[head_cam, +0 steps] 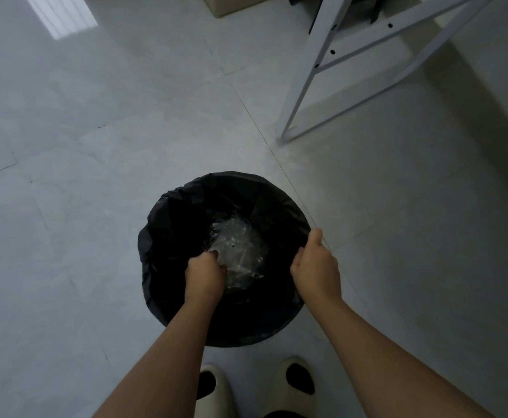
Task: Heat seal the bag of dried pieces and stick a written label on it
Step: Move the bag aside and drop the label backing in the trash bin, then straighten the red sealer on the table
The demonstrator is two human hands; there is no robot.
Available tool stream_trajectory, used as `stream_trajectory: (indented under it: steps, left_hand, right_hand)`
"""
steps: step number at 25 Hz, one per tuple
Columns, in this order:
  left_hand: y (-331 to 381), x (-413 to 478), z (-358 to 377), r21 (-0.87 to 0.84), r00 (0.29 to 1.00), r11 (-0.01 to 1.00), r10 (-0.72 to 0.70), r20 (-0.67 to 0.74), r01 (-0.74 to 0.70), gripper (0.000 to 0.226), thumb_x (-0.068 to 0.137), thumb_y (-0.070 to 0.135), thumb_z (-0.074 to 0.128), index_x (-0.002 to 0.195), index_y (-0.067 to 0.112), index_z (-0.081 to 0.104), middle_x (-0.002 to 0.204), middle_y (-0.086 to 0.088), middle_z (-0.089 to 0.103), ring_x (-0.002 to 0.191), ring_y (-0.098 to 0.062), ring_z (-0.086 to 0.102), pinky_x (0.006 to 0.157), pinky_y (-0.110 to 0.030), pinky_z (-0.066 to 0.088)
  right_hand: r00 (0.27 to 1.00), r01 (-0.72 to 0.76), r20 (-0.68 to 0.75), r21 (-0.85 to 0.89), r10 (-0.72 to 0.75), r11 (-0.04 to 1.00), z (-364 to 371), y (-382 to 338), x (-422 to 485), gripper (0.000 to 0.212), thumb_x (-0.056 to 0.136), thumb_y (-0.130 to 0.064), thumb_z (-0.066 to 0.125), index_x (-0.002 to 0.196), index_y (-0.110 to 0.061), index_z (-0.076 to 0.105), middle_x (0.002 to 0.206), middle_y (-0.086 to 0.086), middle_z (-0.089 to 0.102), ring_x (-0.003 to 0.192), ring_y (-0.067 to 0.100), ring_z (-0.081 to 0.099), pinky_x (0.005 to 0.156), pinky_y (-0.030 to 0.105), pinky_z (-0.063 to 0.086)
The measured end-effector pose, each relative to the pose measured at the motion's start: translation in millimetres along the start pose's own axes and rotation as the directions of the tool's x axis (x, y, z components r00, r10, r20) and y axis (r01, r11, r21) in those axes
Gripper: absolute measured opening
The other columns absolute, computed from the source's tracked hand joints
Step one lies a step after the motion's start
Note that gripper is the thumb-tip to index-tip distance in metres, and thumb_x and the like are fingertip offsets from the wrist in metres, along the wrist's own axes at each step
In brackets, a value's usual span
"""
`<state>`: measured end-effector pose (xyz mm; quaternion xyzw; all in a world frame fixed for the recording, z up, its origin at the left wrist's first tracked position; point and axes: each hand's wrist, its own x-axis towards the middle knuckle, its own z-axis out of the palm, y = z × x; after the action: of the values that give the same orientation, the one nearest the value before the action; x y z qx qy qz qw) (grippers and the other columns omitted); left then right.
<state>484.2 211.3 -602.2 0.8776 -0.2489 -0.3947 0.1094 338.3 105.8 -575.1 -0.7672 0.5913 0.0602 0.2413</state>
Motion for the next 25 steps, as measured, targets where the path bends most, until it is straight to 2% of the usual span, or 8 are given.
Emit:
stream_trajectory:
  steps: [3, 5, 7, 10, 14, 17, 23, 25]
  left_hand:
    - [1.0, -20.3, -17.5, 0.048, 0.998, 0.997, 0.061, -0.013, -0.061, 0.019, 0.088, 0.014, 0.052, 0.101, 0.002, 0.061, 0.091, -0.019, 0.064, 0.077, -0.031, 0.059, 0.063, -0.031, 0.046]
    - [4.7, -35.9, -34.5, 0.078, 0.996, 0.993, 0.085, -0.021, -0.083, 0.025, 0.089, 0.015, 0.049, 0.107, 0.002, 0.061, 0.088, -0.019, 0.064, 0.077, -0.032, 0.060, 0.065, -0.034, 0.050]
    - [12.7, -55.1, -52.1, 0.106, 0.992, 0.987, 0.123, -0.032, -0.119, 0.029, 0.091, 0.015, 0.047, 0.112, 0.002, 0.060, 0.087, -0.019, 0.066, 0.077, -0.032, 0.061, 0.066, -0.036, 0.050]
    - [38.3, -91.6, -95.6, 0.153, 0.980, 0.970, 0.195, -0.042, -0.187, 0.032, 0.092, 0.015, 0.044, 0.120, 0.005, 0.056, 0.093, -0.017, 0.068, 0.084, -0.031, 0.062, 0.064, -0.033, 0.044]
    - [81.7, -141.8, -157.0, 0.185, 0.966, 0.952, 0.254, -0.043, -0.242, 0.040, 0.096, 0.018, 0.037, 0.135, 0.009, 0.042, 0.133, -0.010, 0.055, 0.113, -0.028, 0.056, 0.086, -0.036, 0.047]
    - [118.8, -199.6, -212.4, 0.197, 0.959, 0.942, 0.283, -0.026, -0.272, 0.040, 0.099, 0.020, 0.033, 0.137, 0.007, 0.038, 0.138, -0.011, 0.050, 0.122, -0.028, 0.049, 0.092, -0.036, 0.046]
    - [168.4, -339.0, -292.4, 0.245, 0.935, 0.909, 0.353, -0.026, -0.336, 0.045, 0.101, 0.021, 0.032, 0.144, 0.011, 0.029, 0.148, -0.008, 0.039, 0.136, -0.019, 0.036, 0.105, -0.028, 0.036]
    - [198.2, -371.9, -308.4, 0.249, 0.896, 0.876, 0.440, -0.058, -0.413, 0.043, 0.101, 0.022, 0.031, 0.142, 0.011, 0.034, 0.147, -0.006, 0.041, 0.136, -0.017, 0.036, 0.105, -0.024, 0.034]
  right_hand:
    - [0.992, -0.024, 0.122, -0.074, 0.033, 0.997, -15.0, -6.9, -7.0, 0.040, 0.096, -0.029, 0.040, 0.128, -0.010, 0.024, 0.100, 0.015, 0.062, 0.073, 0.026, 0.057, 0.056, 0.033, 0.043]
    - [0.979, -0.045, 0.189, -0.137, 0.071, 0.990, -34.9, -17.0, -14.2, 0.072, 0.092, -0.051, 0.037, 0.144, -0.016, 0.002, 0.136, 0.016, 0.044, 0.104, 0.031, 0.055, 0.072, 0.037, 0.044]
    - [0.977, -0.022, 0.205, -0.174, 0.058, 0.984, -55.5, -30.4, -27.3, 0.082, 0.089, -0.061, 0.033, 0.146, -0.018, -0.009, 0.152, 0.014, 0.021, 0.127, 0.032, 0.039, 0.092, 0.044, 0.039]
    - [0.978, 0.030, 0.207, -0.166, 0.005, 0.986, -108.4, -60.8, -51.3, 0.080, 0.089, -0.063, 0.029, 0.147, -0.018, -0.004, 0.155, 0.013, 0.013, 0.136, 0.030, 0.026, 0.104, 0.045, 0.030]
    - [0.977, 0.062, 0.213, -0.179, -0.023, 0.982, -178.4, -96.8, -94.0, 0.076, 0.090, -0.062, 0.026, 0.147, -0.018, 0.002, 0.156, 0.010, 0.013, 0.139, 0.027, 0.021, 0.108, 0.046, 0.024]
    - [0.979, 0.039, 0.202, -0.122, -0.014, 0.992, -245.7, -125.0, -139.7, 0.076, 0.090, -0.062, 0.026, 0.147, -0.015, 0.006, 0.156, 0.010, 0.014, 0.139, 0.026, 0.022, 0.110, 0.045, 0.023]
    - [0.998, -0.045, 0.061, 0.187, 0.034, 0.981, -367.2, -136.1, -267.3, 0.071, 0.092, -0.056, 0.032, 0.146, -0.012, 0.014, 0.153, 0.008, 0.024, 0.136, 0.022, 0.030, 0.109, 0.036, 0.028]
    - [0.995, -0.081, -0.037, 0.318, 0.097, 0.945, -403.6, -132.2, -296.4, 0.069, 0.092, -0.055, 0.031, 0.146, -0.014, 0.016, 0.153, 0.006, 0.026, 0.136, 0.020, 0.031, 0.109, 0.033, 0.027]
